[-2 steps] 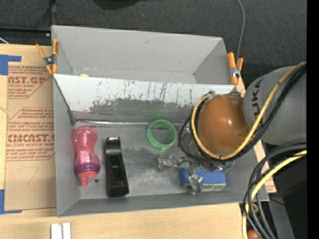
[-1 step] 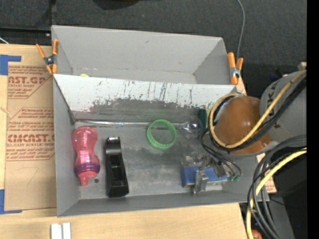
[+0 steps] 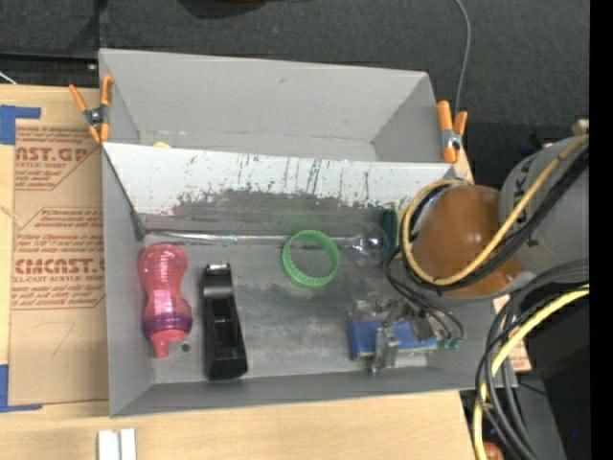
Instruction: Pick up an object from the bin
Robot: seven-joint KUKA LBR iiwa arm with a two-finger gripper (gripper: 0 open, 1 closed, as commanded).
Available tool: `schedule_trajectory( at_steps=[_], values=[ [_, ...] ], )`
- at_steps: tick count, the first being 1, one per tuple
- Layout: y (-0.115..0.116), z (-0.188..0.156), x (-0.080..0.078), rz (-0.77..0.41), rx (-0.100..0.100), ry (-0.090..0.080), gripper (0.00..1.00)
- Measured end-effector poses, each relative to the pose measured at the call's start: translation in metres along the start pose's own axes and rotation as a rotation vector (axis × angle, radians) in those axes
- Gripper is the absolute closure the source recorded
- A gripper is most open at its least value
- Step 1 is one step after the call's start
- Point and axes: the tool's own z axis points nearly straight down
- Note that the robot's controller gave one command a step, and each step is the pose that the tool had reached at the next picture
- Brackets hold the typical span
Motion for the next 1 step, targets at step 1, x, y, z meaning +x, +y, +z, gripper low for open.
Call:
schedule_trajectory(
  at_steps=[1],
  values=[
    [0.0092, -0.1093, -0.0019, -0.023, -0.002, 0.005, 1.0]
  ],
)
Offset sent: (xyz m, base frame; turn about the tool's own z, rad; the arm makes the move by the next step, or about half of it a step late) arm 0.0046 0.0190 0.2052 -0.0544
